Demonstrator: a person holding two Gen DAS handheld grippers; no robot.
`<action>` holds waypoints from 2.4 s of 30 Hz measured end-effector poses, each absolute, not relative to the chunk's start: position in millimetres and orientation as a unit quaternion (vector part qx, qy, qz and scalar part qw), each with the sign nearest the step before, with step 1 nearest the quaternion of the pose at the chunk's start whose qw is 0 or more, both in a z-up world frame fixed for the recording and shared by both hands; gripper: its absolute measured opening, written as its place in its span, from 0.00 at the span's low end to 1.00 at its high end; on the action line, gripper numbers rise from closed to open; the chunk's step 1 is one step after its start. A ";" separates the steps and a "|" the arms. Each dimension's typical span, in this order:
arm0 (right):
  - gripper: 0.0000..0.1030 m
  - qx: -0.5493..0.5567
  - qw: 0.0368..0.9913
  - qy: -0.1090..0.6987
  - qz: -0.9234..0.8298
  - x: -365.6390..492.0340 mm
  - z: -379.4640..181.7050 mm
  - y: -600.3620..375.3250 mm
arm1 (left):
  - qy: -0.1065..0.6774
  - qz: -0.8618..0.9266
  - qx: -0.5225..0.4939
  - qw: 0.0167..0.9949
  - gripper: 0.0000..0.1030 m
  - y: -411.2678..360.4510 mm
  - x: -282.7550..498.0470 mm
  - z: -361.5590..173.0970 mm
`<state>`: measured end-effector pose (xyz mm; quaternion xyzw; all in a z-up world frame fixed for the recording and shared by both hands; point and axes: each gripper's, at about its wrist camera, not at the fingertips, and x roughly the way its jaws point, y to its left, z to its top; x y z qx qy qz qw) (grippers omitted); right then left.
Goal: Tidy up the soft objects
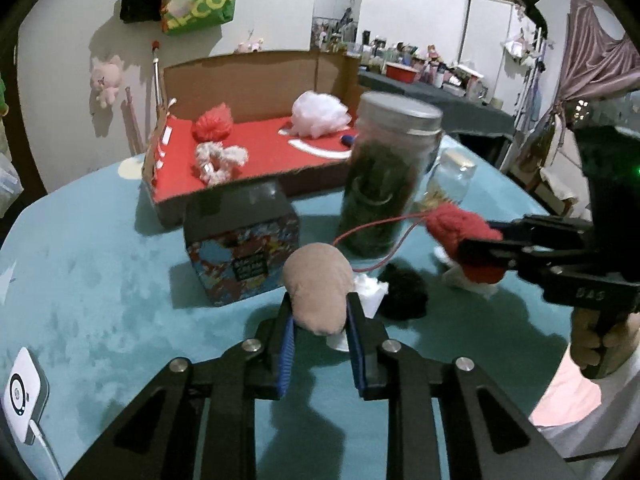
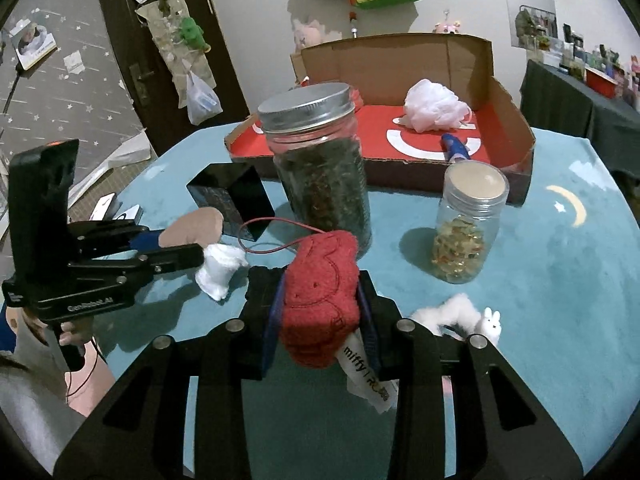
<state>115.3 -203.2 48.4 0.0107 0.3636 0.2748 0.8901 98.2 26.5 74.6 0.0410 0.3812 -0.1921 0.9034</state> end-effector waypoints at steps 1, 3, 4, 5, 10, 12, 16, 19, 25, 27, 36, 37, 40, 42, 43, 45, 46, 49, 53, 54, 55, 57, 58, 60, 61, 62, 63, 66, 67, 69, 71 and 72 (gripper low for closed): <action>0.32 0.010 0.891 0.362 0.272 114.9 49.4 -204.6 | 0.377 -0.191 0.046 0.905 0.24 24.2 97.6 76.8; 0.32 0.015 0.892 0.360 0.273 113.5 51.4 -208.7 | 0.369 -0.186 0.052 0.909 0.24 22.0 96.4 81.6; 0.32 0.018 0.893 0.358 0.273 112.5 52.6 -210.9 | 0.368 -0.188 0.051 0.909 0.24 21.7 96.7 83.8; 0.32 0.021 0.893 0.358 0.274 112.3 53.4 -212.6 | 0.369 -0.191 0.049 0.908 0.24 21.6 96.6 85.5; 0.32 0.029 0.888 0.368 0.275 113.1 46.8 -213.5 | 0.403 -0.230 0.030 0.885 0.25 17.1 105.3 69.2; 0.32 0.027 0.884 0.379 0.273 113.7 39.4 -211.8 | 0.422 -0.213 0.038 0.881 0.25 16.6 109.0 55.5; 0.34 0.011 0.883 0.393 0.257 113.3 26.5 -209.0 | 0.429 -0.157 0.075 0.887 0.30 25.5 112.8 39.0; 0.38 0.003 0.884 0.391 0.256 111.4 24.4 -206.5 | 0.426 -0.156 0.075 0.888 0.44 32.7 113.3 37.1; 0.52 -0.013 0.890 0.387 0.242 111.1 23.5 -204.9 | 0.423 -0.159 0.083 0.888 0.57 39.6 114.1 35.7; 0.52 -0.009 0.889 0.388 0.244 112.3 23.0 -206.5 | 0.424 -0.159 0.089 0.887 0.58 39.9 114.0 34.8; 0.29 -0.002 0.889 0.367 0.273 104.2 29.1 -205.0 | 0.416 -0.173 0.085 0.889 0.24 41.7 112.3 38.6; 0.29 -0.004 0.892 0.360 0.273 102.0 31.6 -204.8 | 0.414 -0.172 0.081 0.890 0.24 42.5 110.9 41.2; 0.29 -0.003 0.897 0.348 0.274 99.1 38.5 -206.1 | 0.399 -0.177 0.071 0.897 0.22 43.1 104.2 54.4; 0.29 0.009 0.896 0.349 0.276 100.5 40.9 -208.6 | 0.386 -0.176 0.072 0.903 0.22 40.8 100.3 63.2; 0.29 0.015 0.895 0.349 0.277 101.2 42.1 -210.2 | 0.380 -0.183 0.068 0.904 0.22 38.5 98.2 68.4; 0.29 0.019 0.896 0.348 0.276 101.9 44.5 -211.7 | 0.372 -0.194 0.063 0.906 0.22 34.0 97.1 75.2; 0.29 0.019 0.897 0.346 0.275 101.9 46.0 -212.3 | 0.367 -0.200 0.064 0.906 0.22 30.1 96.2 78.6; 0.29 0.032 0.894 0.347 0.280 104.9 49.4 -215.2 | 0.360 -0.226 0.059 0.903 0.22 17.4 98.7 83.2; 0.29 0.035 0.894 0.350 0.276 108.1 49.4 -216.1 | 0.372 -0.250 0.057 0.892 0.22 -2.1 107.9 74.8; 0.29 0.035 0.894 0.353 0.275 109.0 48.6 -216.0 | 0.374 -0.254 0.058 0.890 0.22 -6.1 108.9 72.4; 0.29 0.036 0.892 0.356 0.275 110.1 47.3 -215.8 | 0.377 -0.258 0.060 0.887 0.22 -10.8 111.0 69.4; 0.29 0.039 0.890 0.360 0.278 110.9 45.3 -216.6 | 0.381 -0.264 0.059 0.884 0.22 -15.5 112.1 66.0; 0.29 0.040 0.888 0.363 0.279 111.6 44.3 -216.5 | 0.383 -0.265 0.057 0.883 0.22 -16.2 112.7 64.4; 0.29 0.042 0.887 0.366 0.279 112.9 42.7 -216.2 | 0.387 -0.269 0.053 0.880 0.22 -17.8 115.2 62.1; 0.29 0.044 0.886 0.368 0.280 113.6 42.3 -216.2 | 0.389 -0.269 0.051 0.880 0.22 -18.4 116.2 61.3; 0.29 0.046 0.885 0.368 0.282 113.8 42.1 -216.6 | 0.390 -0.269 0.049 0.879 0.22 -18.8 116.7 60.6; 0.29 0.049 0.884 0.368 0.283 114.1 42.3 -217.3 | 0.391 -0.270 0.048 0.879 0.22 -19.0 117.2 60.0; 0.29 0.053 0.887 0.362 0.282 114.4 43.5 -219.7 | 0.392 -0.269 0.046 0.878 0.22 -18.2 117.6 59.8; 0.29 0.053 0.887 0.362 0.282 114.4 43.9 -220.2 | 0.392 -0.268 0.046 0.879 0.22 -17.9 117.4 59.9; 0.29 0.055 0.887 0.362 0.283 115.0 44.8 -221.6 | 0.392 -0.267 0.045 0.879 0.22 -16.7 116.2 60.8; 0.29 0.054 0.887 0.361 0.281 115.2 45.9 -222.6 | 0.390 -0.266 0.044 0.880 0.22 -14.7 115.8 61.5; 0.29 0.055 0.888 0.361 0.281 115.1 46.1 -223.6 | 0.390 -0.265 0.045 0.881 0.22 -13.9 115.4 62.0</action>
